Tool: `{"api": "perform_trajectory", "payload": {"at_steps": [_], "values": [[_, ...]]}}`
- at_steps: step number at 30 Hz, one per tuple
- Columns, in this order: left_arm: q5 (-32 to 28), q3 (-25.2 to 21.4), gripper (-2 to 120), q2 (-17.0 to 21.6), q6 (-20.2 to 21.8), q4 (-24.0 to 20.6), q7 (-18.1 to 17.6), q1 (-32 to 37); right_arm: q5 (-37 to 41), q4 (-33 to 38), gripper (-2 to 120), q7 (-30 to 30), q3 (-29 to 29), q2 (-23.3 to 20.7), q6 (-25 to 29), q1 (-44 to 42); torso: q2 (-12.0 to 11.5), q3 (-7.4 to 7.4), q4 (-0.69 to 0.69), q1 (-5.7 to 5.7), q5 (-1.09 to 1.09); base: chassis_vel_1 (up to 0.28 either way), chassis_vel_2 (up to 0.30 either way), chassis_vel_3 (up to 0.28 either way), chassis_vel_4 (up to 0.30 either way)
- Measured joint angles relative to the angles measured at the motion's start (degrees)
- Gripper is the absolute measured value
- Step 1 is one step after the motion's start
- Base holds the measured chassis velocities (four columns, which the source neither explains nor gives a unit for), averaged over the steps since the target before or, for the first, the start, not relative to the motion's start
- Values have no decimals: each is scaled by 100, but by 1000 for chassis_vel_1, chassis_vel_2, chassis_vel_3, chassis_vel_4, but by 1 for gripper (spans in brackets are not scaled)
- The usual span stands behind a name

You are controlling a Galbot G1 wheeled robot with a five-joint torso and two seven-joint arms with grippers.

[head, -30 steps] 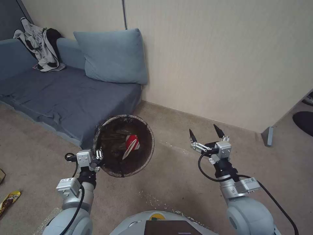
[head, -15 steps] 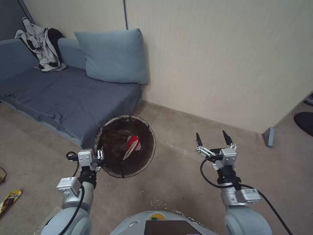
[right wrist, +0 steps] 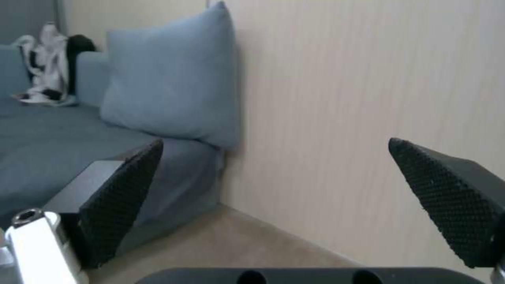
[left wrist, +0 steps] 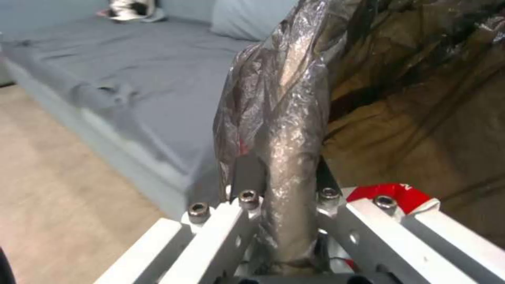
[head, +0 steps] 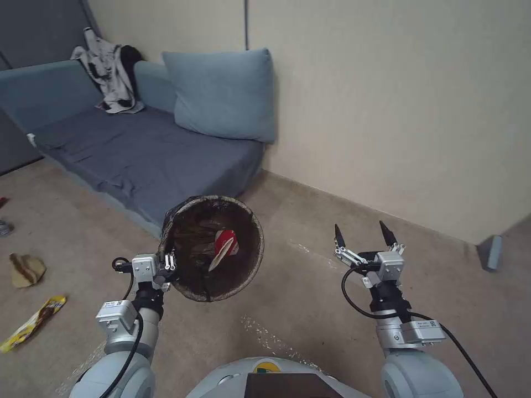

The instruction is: Pick up the trash bin, then pick up the garbage from the floor and place it into the trash bin.

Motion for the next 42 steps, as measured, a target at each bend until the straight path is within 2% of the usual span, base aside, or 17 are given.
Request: {"api": "perform_trajectory", "payload": {"at_steps": [42], "values": [[31, 9, 3, -32, -75, 0, 0, 6, 34, 5, 100, 207, -153, -102, -237, 86, 0, 0, 0, 0, 0, 109, 110, 115, 112]]}}
